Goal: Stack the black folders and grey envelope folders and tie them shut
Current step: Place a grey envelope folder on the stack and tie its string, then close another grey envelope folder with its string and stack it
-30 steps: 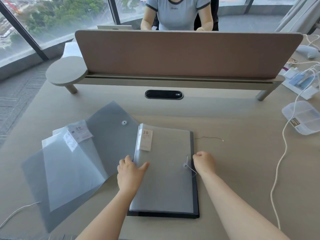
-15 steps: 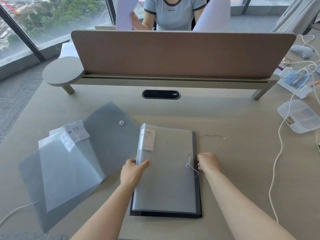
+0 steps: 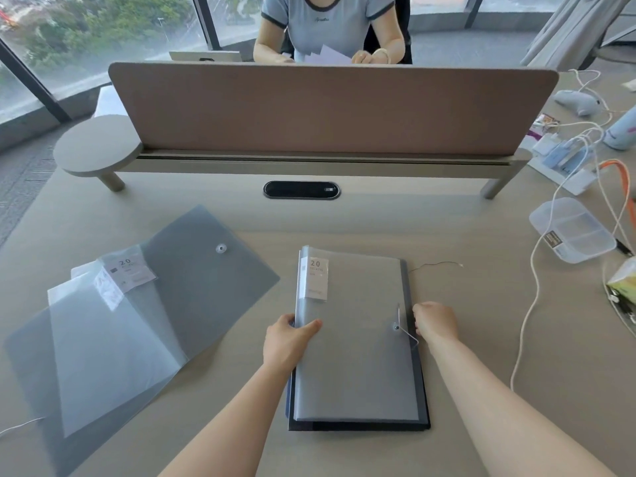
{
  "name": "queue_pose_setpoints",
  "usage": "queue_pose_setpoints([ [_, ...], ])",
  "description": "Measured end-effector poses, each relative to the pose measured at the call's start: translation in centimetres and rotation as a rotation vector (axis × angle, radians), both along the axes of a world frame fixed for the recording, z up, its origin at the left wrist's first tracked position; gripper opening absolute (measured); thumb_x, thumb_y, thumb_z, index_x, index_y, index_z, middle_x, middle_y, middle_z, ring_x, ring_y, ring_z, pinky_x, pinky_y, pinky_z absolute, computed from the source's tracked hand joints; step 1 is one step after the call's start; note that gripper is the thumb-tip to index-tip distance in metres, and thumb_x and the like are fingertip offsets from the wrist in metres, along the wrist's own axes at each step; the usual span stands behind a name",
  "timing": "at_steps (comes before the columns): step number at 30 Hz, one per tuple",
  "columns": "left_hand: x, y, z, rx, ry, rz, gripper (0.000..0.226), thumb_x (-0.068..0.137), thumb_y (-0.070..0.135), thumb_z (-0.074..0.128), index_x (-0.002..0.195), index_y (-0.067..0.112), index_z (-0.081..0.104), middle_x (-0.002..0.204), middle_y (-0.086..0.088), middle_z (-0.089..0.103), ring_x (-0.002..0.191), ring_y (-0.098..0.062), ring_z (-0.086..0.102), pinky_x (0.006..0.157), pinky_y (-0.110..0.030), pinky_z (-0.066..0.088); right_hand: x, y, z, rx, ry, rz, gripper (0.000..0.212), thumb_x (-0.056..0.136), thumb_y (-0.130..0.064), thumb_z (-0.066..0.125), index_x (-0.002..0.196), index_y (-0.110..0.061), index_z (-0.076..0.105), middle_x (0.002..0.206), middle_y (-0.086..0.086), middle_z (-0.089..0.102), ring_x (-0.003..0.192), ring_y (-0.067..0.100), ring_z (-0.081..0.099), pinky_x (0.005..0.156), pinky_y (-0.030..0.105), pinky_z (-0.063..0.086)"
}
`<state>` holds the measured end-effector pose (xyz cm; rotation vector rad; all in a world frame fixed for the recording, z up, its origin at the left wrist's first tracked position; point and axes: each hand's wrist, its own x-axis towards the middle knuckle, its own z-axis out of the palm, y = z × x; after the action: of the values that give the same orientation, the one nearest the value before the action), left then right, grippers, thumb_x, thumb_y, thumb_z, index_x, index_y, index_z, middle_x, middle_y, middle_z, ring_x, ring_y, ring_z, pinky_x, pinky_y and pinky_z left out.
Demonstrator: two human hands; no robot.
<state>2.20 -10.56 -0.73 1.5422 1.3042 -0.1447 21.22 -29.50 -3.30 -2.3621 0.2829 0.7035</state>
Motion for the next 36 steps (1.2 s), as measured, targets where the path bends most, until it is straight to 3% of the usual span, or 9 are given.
queue_pose_setpoints([
  [3,0.1,-0.1,0.1,-0.014,-0.006,0.006,0.048,0.064,0.048,0.074,0.104,0.022,0.066,0.095,0.004,0.072,0.077,-0.014,0.072,0.074,-0.035,0.06,-0.3,-0.2,0.7,0.022,-0.006,0.013,0.021,0.068,-0.009,0.045,0.048,-0.015,0.046,0.056,0.011,0.049,0.06,0.027,0.046,0.06,0.034,0.04],
  [6,0.1,-0.1,0.0,-0.009,-0.018,0.009,0.049,0.066,0.045,0.075,0.106,0.02,0.067,0.094,0.003,0.073,0.075,-0.013,0.072,0.069,-0.032,0.06,-0.5,0.1,1.5,0.008,-0.01,0.05,0.026,0.075,-0.006,0.045,0.052,-0.016,0.049,0.057,0.007,0.053,0.064,0.031,0.054,0.058,0.029,0.036],
  [9,-0.1,-0.1,0.2,-0.014,-0.048,0.027,0.043,0.076,0.038,0.074,0.112,0.015,0.067,0.098,0.0,0.072,0.077,-0.014,0.07,0.067,-0.03,0.058,-1.0,1.8,2.5,-0.017,-0.162,0.119,0.026,0.087,-0.012,0.046,0.092,-0.018,0.071,0.09,0.007,0.071,0.087,0.032,0.064,0.066,0.031,0.043],
  [13,-1.3,1.2,0.7,0.089,-0.051,0.048,0.058,0.086,0.044,0.062,0.136,0.015,0.054,0.131,-0.005,0.052,0.107,-0.017,0.056,0.087,-0.03,0.043,-3.1,7.2,4.6,0.167,-0.32,0.332,0.029,0.093,-0.01,0.048,0.11,-0.012,0.07,0.113,0.006,0.07,0.105,0.025,0.062,0.079,0.024,0.038],
  [16,-2.9,3.2,1.0,0.202,-0.071,0.08,0.055,0.088,0.043,0.06,0.136,0.017,0.054,0.136,-0.006,0.05,0.126,-0.021,0.048,0.104,-0.039,0.042,-5.3,11.7,6.0,0.274,-0.349,0.493,0.028,0.094,-0.012,0.047,0.109,-0.013,0.07,0.113,0.001,0.069,0.104,0.019,0.061,0.08,0.022,0.037],
  [20,-5.3,6.4,1.7,0.381,-0.022,0.104,0.051,0.09,0.039,0.058,0.137,0.019,0.053,0.14,-0.004,0.047,0.134,-0.023,0.036,0.106,-0.037,0.035,-8.1,17.0,6.4,0.318,-0.318,0.677,0.028,0.093,-0.012,0.049,0.114,-0.014,0.067,0.114,0.003,0.067,0.099,0.021,0.061,0.079,0.024,0.038],
  [24,-7.8,9.6,1.6,0.506,0.047,0.127,0.052,0.089,0.039,0.059,0.137,0.019,0.053,0.144,-0.003,0.046,0.136,-0.024,0.035,0.11,-0.038,0.033,-10.2,21.0,6.2,0.247,-0.259,0.826,0.045,0.092,-0.017,0.049,0.137,-0.018,0.054,0.139,0.002,0.056,0.125,0.021,0.054,0.099,0.03,0.041],
  [28,-10.1,12.1,0.6,0.542,0.125,0.157,0.059,0.089,0.042,0.059,0.143,0.021,0.047,0.156,-0.006,0.033,0.147,-0.023,0.021,0.118,-0.04,0.022,-11.6,23.9,5.0,0.183,-0.196,0.955,0.055,0.093,-0.015,0.049,0.147,-0.011,0.041,0.153,0.006,0.041,0.141,0.022,0.036,0.114,0.031,0.028],
  [36,-13.0,15.0,-1.8,0.523,0.29,0.11,0.074,0.09,0.043,0.057,0.155,0.026,0.024,0.166,-0.01,0.006,0.153,-0.027,0.003,0.123,-0.045,0.01,-11.9,27.4,2.5,-0.107,-0.152,1.004,0.06,0.093,-0.023,0.048,0.149,-0.01,0.031,0.155,0.009,0.034,0.138,0.032,0.033,0.108,0.041,0.034],
])
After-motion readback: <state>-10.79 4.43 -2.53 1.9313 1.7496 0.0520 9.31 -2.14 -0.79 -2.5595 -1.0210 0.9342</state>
